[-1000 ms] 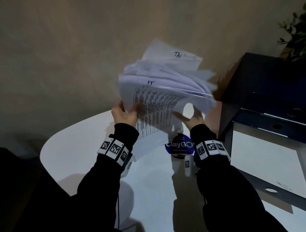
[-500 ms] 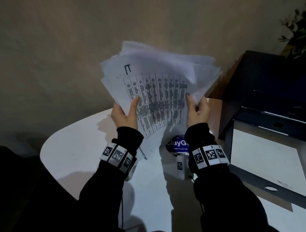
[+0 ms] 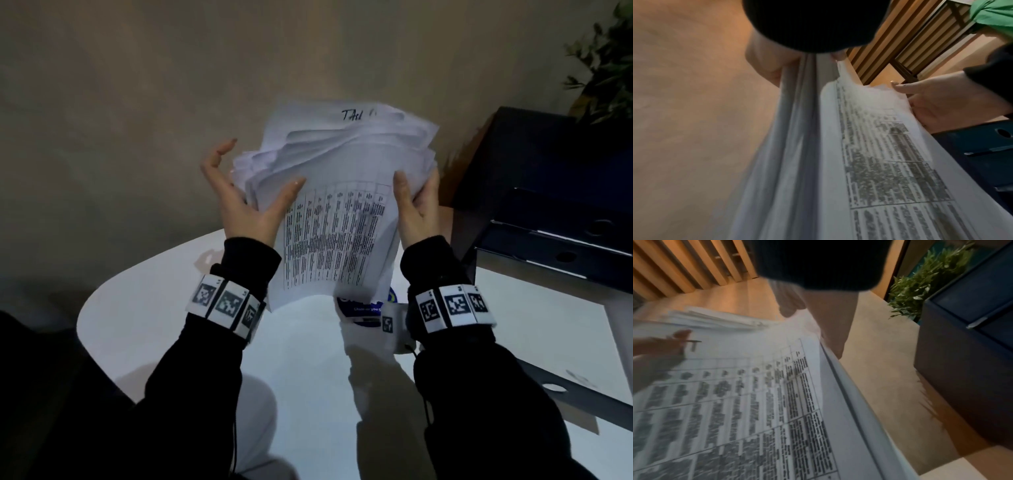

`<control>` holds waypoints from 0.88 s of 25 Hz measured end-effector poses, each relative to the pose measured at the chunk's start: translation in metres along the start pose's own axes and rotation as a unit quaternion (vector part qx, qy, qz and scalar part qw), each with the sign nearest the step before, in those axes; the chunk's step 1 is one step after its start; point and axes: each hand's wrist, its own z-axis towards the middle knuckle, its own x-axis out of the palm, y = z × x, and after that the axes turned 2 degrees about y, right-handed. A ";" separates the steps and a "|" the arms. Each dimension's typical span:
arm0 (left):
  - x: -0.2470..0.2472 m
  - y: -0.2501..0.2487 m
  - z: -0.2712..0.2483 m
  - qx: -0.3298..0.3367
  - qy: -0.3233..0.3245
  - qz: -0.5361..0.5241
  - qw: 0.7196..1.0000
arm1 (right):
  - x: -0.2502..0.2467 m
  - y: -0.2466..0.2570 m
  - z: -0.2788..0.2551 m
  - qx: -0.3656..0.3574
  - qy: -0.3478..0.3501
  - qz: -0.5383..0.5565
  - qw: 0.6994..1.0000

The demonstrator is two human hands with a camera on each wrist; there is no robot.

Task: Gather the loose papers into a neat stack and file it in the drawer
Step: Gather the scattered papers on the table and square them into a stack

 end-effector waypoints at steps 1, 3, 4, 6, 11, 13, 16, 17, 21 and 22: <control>-0.001 -0.002 0.003 -0.008 0.006 0.001 1.000 | -0.001 0.000 0.004 0.005 0.001 -0.013 1.000; -0.002 -0.003 0.009 -0.006 0.020 0.002 1.000 | 0.000 0.001 0.009 -0.002 0.014 -0.042 0.999; -0.004 -0.001 0.012 -0.002 0.025 -0.009 1.000 | 0.000 -0.001 0.012 -0.012 0.015 -0.039 0.999; -0.008 0.003 0.018 -0.027 0.025 -0.032 0.999 | -0.001 0.001 0.016 -0.021 0.022 -0.023 0.999; -0.008 0.007 0.020 -0.142 0.014 -0.070 0.987 | 0.008 0.002 0.016 -0.013 0.054 -0.043 0.998; -0.011 0.009 0.021 -0.154 0.020 -0.088 0.984 | 0.007 0.002 0.018 -0.031 0.047 -0.025 0.998; -0.019 0.020 0.021 -0.183 0.060 -0.040 0.980 | 0.004 -0.001 0.019 -0.039 0.036 -0.007 0.999; -0.017 0.022 0.019 -0.207 0.071 -0.012 0.976 | 0.005 -0.001 0.018 -0.035 0.046 -0.015 0.998; -0.011 0.033 0.013 -0.259 0.003 -0.004 0.966 | 0.010 -0.015 0.017 0.007 0.053 -0.028 0.998; -0.012 0.035 0.013 -0.259 -0.010 -0.014 0.966 | 0.010 -0.018 0.016 0.020 0.047 -0.024 0.998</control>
